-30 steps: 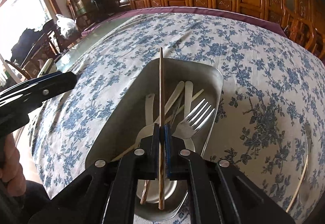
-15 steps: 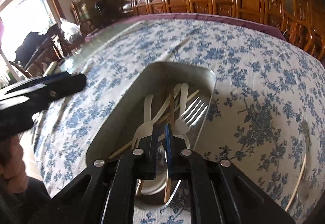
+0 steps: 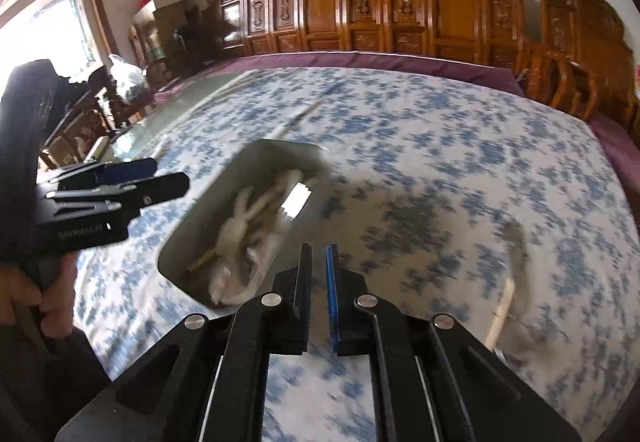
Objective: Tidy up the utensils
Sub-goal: 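Move the right tool to the metal spoon and close on its handle, then lift the metal spoon with the right tool while the left tool closes on a chopstick, then carry the spoon and chopstick over the grey tray with both tools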
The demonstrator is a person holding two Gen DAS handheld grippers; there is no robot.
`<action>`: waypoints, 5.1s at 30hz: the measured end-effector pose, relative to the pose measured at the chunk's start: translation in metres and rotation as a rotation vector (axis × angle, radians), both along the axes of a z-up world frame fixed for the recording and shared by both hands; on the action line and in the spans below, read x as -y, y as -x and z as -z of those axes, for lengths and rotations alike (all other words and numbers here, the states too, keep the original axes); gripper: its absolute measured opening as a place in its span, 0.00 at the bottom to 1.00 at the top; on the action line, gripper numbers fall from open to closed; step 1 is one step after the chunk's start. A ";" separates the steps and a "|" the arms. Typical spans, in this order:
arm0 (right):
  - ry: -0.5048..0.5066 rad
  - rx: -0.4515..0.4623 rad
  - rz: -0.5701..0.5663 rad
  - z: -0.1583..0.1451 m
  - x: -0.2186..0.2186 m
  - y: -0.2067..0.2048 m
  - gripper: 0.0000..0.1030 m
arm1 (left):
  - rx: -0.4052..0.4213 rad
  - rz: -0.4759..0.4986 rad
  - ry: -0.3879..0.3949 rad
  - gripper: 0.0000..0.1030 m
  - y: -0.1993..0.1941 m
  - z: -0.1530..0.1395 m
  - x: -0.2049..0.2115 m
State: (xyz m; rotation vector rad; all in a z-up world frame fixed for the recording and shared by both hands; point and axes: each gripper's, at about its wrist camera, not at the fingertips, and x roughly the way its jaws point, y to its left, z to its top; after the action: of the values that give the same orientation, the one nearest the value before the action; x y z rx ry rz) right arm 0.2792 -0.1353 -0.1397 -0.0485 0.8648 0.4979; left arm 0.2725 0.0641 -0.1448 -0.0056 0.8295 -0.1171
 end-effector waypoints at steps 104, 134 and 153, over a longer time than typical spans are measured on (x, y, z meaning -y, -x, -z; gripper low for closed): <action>0.214 -0.189 0.137 0.093 0.211 0.016 0.07 | -0.310 0.297 -0.137 0.37 -0.041 0.102 0.278; 0.221 -0.116 0.085 0.067 0.174 0.026 0.07 | -0.203 0.361 -0.135 0.04 -0.017 0.046 0.214; 0.155 -0.061 0.016 0.028 0.088 0.018 0.07 | -0.125 0.239 -0.086 0.04 -0.021 0.006 0.094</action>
State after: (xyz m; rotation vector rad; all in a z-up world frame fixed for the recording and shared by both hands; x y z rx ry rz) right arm 0.2613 -0.2231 -0.1678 -0.1693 0.9618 0.4181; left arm 0.2936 -0.0295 -0.1505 0.1692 0.9574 -0.3090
